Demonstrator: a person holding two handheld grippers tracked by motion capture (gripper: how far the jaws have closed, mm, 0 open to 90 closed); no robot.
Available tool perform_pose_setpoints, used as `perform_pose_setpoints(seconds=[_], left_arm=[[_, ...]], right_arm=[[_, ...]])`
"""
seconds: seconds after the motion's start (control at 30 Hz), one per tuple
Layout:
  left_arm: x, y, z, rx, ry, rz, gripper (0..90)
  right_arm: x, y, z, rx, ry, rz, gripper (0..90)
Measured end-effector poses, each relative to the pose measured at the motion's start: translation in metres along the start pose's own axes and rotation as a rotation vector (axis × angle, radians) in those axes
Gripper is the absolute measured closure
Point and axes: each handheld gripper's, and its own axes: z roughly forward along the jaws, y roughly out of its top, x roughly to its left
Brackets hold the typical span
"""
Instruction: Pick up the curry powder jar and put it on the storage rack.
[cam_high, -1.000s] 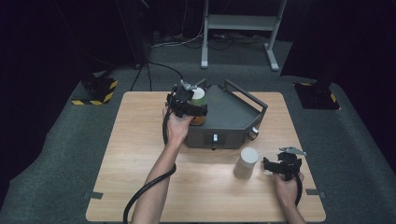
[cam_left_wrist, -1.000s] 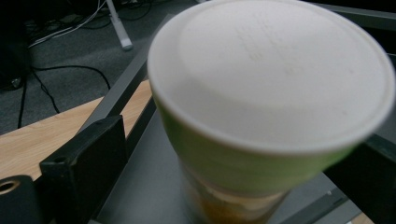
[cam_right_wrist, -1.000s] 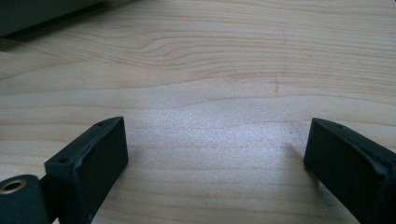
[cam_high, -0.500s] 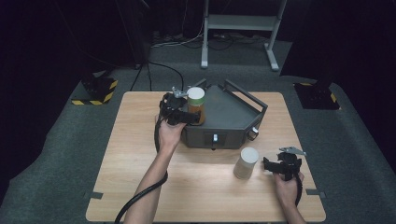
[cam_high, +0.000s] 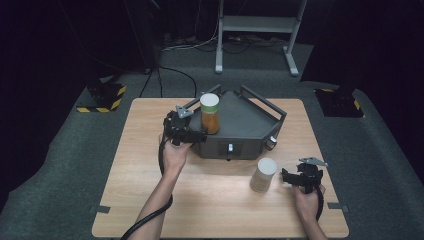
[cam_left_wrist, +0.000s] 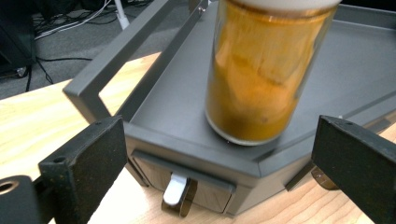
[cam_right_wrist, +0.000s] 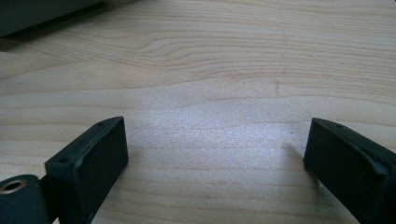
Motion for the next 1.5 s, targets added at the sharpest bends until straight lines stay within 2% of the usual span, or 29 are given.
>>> perform_pose_setpoints(seconds=[0.3,0.5,0.67,0.8,0.93,1.2,1.5], left_arm=[[0.004,-0.022,-0.001,-0.015,0.002,-0.022,3.6],[0.002,-0.029,-0.003,-0.019,0.007,-0.007,3.7],[0.003,-0.037,-0.002,-0.02,0.0,-0.014,3.8],[0.005,-0.044,0.001,-0.007,-0.004,-0.016,3.8],[0.009,-0.055,0.004,0.01,-0.005,-0.04,3.9],[0.013,-0.074,0.006,0.012,0.002,-0.076,3.9],[0.007,-0.095,0.02,0.062,0.012,-0.071,3.9]], right_arm=[[0.0,0.0,0.0,0.0,0.0,0.001,5.5],[0.0,0.0,0.0,0.0,0.0,0.001,5.5],[0.0,0.0,0.0,0.0,0.0,0.001,5.5],[0.0,0.0,0.0,0.0,0.0,0.001,5.5],[0.0,0.0,0.0,0.0,0.0,0.001,5.5],[0.0,0.0,0.0,0.0,0.0,0.001,5.5],[0.0,0.0,0.0,0.0,0.0,0.001,5.5]])
